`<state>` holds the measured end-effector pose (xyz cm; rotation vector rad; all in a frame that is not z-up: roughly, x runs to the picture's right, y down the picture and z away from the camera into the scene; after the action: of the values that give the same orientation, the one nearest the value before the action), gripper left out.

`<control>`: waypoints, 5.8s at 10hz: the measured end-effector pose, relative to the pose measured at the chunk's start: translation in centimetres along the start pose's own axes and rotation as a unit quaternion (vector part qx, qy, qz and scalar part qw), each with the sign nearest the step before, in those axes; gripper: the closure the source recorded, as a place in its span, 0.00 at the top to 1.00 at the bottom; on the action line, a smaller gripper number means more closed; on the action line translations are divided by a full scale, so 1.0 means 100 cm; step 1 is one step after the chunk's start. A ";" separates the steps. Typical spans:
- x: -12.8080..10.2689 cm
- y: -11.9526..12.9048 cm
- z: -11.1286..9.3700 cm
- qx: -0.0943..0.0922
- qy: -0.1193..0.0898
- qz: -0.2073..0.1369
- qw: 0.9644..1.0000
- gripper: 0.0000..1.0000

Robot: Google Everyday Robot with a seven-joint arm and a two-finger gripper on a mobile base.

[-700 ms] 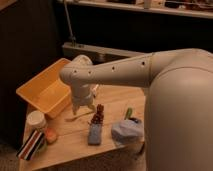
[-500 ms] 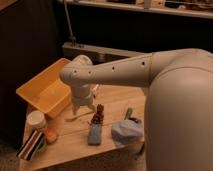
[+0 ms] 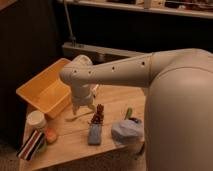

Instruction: Place apple in tray

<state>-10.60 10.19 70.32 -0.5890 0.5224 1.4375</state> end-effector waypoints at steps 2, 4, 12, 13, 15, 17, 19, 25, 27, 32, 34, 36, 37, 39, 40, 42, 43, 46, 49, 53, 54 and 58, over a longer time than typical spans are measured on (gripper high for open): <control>0.000 0.000 0.000 0.000 0.000 0.000 1.000 0.65; 0.000 0.000 0.000 0.000 0.000 0.000 1.000 0.65; -0.001 0.000 -0.001 -0.001 0.004 0.006 1.000 0.65; -0.006 -0.003 -0.007 -0.010 0.006 0.031 0.999 0.65; -0.017 -0.012 -0.028 -0.030 -0.004 0.116 0.993 0.65; -0.023 -0.006 -0.045 -0.057 -0.020 0.191 0.980 0.65; -0.022 -0.001 -0.044 -0.060 -0.018 0.219 0.974 0.65; -0.020 0.000 -0.039 -0.055 -0.014 0.204 0.977 0.65; -0.006 0.015 -0.034 -0.051 -0.012 0.171 0.984 0.65; 0.038 0.043 -0.011 -0.063 0.029 0.109 0.992 0.65; 0.054 0.050 -0.003 -0.091 0.029 0.067 0.993 0.65; 0.065 0.055 0.002 -0.113 0.022 0.028 0.993 0.65; 0.066 0.057 0.002 -0.114 0.022 0.024 0.993 0.65; 0.066 0.057 0.002 -0.114 0.022 0.024 0.993 0.65; 0.066 0.057 0.002 -0.118 0.018 0.019 0.993 0.65; 0.066 0.058 0.004 -0.124 -0.010 -0.022 0.992 0.65; 0.068 0.059 0.003 -0.128 -0.039 -0.068 0.989 0.65; 0.067 0.057 0.002 -0.128 -0.117 -0.226 0.959 0.65; 0.066 0.057 0.002 -0.126 -0.140 -0.294 0.937 0.65; 0.065 0.061 0.001 -0.165 -0.162 -0.421 0.877 0.65; 0.064 0.061 0.000 -0.180 -0.170 -0.462 0.852 0.65; 0.051 0.054 -0.018 -0.229 -0.244 -0.593 0.732 0.65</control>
<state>-15.61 13.05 65.33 -0.6883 -0.6229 0.3800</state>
